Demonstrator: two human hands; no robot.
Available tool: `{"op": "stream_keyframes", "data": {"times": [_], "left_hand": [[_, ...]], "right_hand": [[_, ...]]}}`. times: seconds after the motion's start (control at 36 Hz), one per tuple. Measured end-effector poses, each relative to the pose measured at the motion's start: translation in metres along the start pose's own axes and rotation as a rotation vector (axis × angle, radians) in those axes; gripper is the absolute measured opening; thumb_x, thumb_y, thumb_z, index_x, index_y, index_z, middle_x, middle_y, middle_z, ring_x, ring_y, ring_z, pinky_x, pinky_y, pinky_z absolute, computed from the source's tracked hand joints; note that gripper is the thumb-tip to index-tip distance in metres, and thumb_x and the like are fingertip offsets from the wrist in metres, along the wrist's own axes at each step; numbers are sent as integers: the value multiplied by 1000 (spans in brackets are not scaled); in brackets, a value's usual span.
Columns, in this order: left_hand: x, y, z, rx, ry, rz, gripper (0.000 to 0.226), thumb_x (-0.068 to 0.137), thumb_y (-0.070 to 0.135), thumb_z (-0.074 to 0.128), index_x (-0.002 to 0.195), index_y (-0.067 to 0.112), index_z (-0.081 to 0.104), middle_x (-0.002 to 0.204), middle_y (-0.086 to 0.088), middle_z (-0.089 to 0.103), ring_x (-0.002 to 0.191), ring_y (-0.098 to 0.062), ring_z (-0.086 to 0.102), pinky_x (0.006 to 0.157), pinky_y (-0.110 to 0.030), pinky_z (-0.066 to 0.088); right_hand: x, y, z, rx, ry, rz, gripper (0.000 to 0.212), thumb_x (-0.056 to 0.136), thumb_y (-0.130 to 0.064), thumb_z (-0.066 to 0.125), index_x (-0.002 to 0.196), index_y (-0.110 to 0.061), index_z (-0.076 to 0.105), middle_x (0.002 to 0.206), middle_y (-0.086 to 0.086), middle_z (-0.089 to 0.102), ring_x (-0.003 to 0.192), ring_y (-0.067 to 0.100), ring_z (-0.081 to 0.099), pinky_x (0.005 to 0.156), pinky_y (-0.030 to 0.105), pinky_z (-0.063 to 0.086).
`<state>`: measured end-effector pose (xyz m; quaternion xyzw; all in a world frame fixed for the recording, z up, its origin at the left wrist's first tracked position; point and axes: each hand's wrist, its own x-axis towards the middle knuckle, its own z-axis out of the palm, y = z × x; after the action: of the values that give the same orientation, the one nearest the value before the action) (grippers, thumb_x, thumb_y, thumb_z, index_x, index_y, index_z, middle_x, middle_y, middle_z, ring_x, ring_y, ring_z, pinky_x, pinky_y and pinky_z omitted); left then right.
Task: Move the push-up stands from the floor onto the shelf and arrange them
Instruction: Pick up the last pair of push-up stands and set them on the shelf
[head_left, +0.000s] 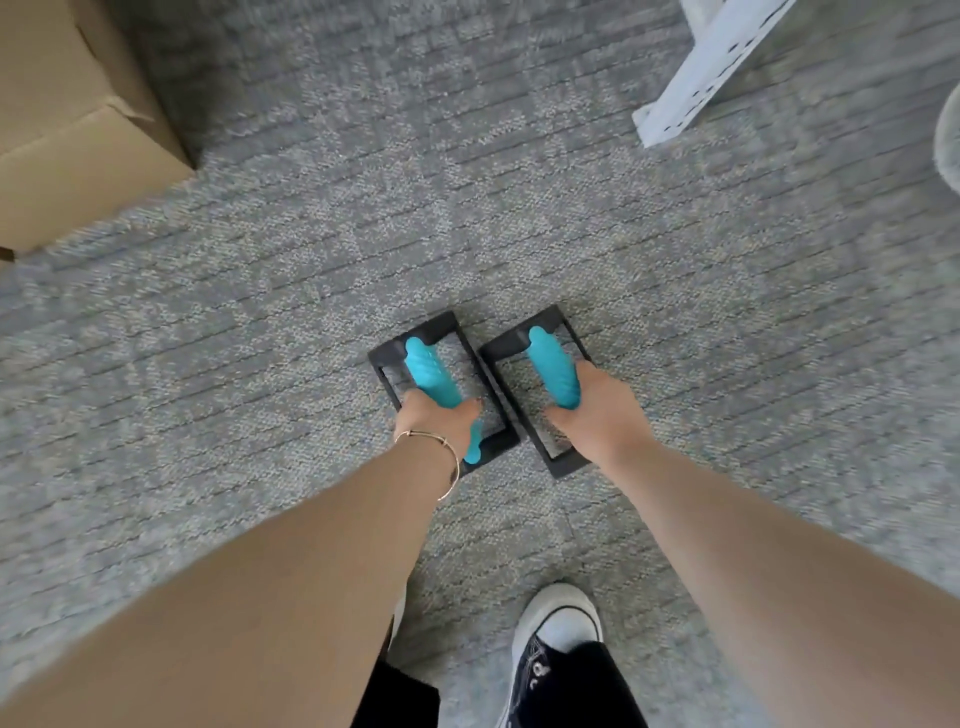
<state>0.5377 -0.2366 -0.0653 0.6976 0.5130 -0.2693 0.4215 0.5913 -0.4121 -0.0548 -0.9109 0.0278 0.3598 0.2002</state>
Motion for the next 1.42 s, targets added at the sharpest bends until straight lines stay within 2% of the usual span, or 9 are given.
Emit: {"op": "stream_keyframes", "data": {"times": [0.22,0.31,0.42,0.58,0.69,0.78,1.11,1.19,1.42], "left_hand": [[-79,20,-68,-68,-51,61,37,77,29,67,104,12,48,86,-6,69,75,-26,71,65,-49,60],[-126,34,-106,-29,-20,135,28,79,34,64,97,18,49,67,6,67,60,-15,71,53,-42,60],[-213,66,-171,104,28,282,27,82,46,59,86,23,45,74,2,61,54,-14,63,37,-25,46],[-352,123,-264,71,81,455,26,83,49,56,83,25,46,73,-2,64,55,-15,63,41,-28,50],[-436,149,-316,35,93,508,22,82,47,58,82,28,47,74,-2,66,57,-16,64,45,-31,53],[-491,168,-348,33,96,560,22,81,49,56,83,29,48,75,-1,65,60,-16,63,47,-31,51],[-658,256,-442,-204,184,774,28,85,48,56,84,20,53,74,-4,67,59,-15,58,42,-20,41],[-683,278,-462,-263,206,831,24,87,42,57,86,19,54,67,0,67,49,-3,58,40,-17,40],[-731,336,-510,-423,207,861,25,86,39,61,88,14,56,73,-7,58,49,-16,55,38,-22,44]], "right_hand": [[-80,-30,-69,161,35,59,30,83,-36,70,104,-22,54,79,2,69,63,17,70,61,40,60],[-127,-50,-104,271,37,45,29,85,-39,71,102,-24,53,79,-1,70,56,8,70,61,40,61],[-205,-95,-168,391,84,35,28,84,-41,71,98,-24,55,77,1,70,54,9,69,56,35,61],[-320,-161,-271,432,186,-19,24,85,-42,66,97,-29,52,72,-2,62,48,7,55,35,13,39],[-389,-199,-339,480,247,-79,52,86,-47,64,130,-32,41,83,-7,63,60,8,64,45,20,44],[-431,-220,-383,549,304,-125,56,85,-54,60,135,-35,41,89,-9,64,68,4,62,54,21,41],[-539,-283,-555,509,449,-367,43,80,-58,59,120,-48,48,85,-17,62,66,-9,59,53,19,38],[-552,-297,-591,521,495,-433,41,80,-56,60,118,-47,50,80,-18,63,64,-12,60,50,18,39],[-564,-339,-666,584,537,-512,39,74,-63,59,109,-50,48,77,-8,68,65,9,68,60,37,59]]}}
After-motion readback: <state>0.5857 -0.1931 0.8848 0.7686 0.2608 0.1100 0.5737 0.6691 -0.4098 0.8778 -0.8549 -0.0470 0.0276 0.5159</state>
